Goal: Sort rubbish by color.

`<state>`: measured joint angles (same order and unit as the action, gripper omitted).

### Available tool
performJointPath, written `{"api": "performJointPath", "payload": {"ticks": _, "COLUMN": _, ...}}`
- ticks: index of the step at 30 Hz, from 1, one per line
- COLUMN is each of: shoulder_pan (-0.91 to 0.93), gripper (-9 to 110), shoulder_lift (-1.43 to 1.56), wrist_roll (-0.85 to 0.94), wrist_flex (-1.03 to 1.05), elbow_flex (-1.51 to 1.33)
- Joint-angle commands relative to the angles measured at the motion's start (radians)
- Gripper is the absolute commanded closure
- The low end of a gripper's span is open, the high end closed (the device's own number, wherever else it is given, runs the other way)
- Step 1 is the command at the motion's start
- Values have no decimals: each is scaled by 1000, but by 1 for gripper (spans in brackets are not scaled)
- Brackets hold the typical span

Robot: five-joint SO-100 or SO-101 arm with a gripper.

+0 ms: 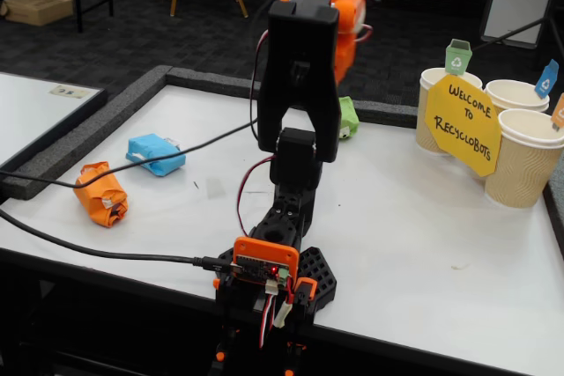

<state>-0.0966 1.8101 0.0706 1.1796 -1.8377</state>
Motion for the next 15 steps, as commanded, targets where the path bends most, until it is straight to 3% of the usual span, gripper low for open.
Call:
{"api": "performJointPath", "payload": {"ticks": 1, "shoulder_pan": -57, "gripper": 96, "shoulder_lift": 135, "wrist_roll": -97, "wrist_flex": -17, "elbow_flex": 133}}
{"api": "performJointPath", "payload": {"ticks": 15, "shoulder_pan": -110, "gripper": 92, "shoulder_lift": -187, "wrist_roll": -534, "wrist_flex": -224, "elbow_flex": 156}}
